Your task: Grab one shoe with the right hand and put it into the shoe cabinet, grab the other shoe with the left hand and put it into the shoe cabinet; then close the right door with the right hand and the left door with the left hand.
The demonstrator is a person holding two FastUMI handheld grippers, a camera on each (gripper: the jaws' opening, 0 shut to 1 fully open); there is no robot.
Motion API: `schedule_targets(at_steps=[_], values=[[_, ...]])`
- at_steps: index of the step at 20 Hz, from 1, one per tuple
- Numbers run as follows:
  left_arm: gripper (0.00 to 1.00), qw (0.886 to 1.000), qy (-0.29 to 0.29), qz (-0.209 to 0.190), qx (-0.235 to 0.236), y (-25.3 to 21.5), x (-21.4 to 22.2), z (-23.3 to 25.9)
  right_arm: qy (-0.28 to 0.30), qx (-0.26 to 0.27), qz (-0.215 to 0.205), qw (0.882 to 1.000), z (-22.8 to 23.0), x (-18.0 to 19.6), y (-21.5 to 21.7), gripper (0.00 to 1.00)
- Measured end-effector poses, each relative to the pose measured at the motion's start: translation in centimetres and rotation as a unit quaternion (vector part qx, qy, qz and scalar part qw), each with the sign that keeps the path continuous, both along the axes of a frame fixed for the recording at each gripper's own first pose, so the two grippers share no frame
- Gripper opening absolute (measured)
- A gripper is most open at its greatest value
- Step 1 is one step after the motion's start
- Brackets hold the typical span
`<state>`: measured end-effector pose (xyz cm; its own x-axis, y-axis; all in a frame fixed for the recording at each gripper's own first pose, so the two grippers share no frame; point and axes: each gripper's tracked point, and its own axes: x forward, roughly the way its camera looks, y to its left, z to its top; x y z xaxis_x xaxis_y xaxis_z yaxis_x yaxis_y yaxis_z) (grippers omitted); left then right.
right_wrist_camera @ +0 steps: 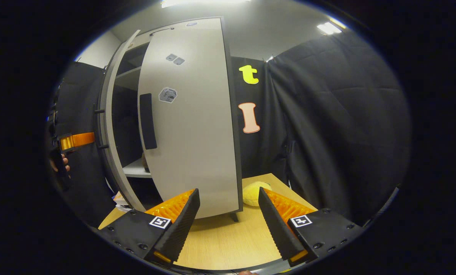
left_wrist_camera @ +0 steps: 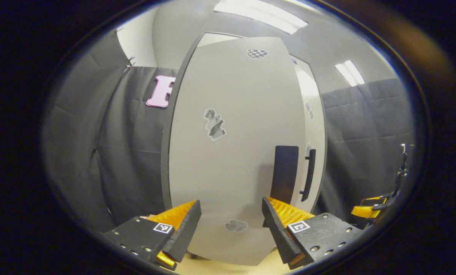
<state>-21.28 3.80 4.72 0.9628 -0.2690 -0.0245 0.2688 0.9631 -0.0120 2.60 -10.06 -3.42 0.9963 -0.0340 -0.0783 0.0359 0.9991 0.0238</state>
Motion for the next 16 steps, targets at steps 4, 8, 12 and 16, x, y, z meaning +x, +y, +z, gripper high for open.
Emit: schedule_targets(at_steps=[4,8,12,16], values=[[0.93,1.0,0.009,0.002,-0.01,0.8,-1.8,-0.6,0.004,0.007,-0.002,1.0,-0.7,-0.1,0.1,0.97],[0.97,0.999,0.002,0.04,0.011,3.5,-4.5,-0.7,0.007,0.014,0.019,1.0,-0.8,0.7,1.6,0.98],[0.97,0.993,0.006,0.103,0.063,6.9,-7.9,-1.4,-0.008,-0.001,0.045,0.999,0.7,2.1,3.3,0.98],[0.98,0.988,0.013,0.15,0.047,7.7,-11.5,-4.7,-0.023,-0.004,0.07,0.997,2.2,3.1,5.1,0.98]])
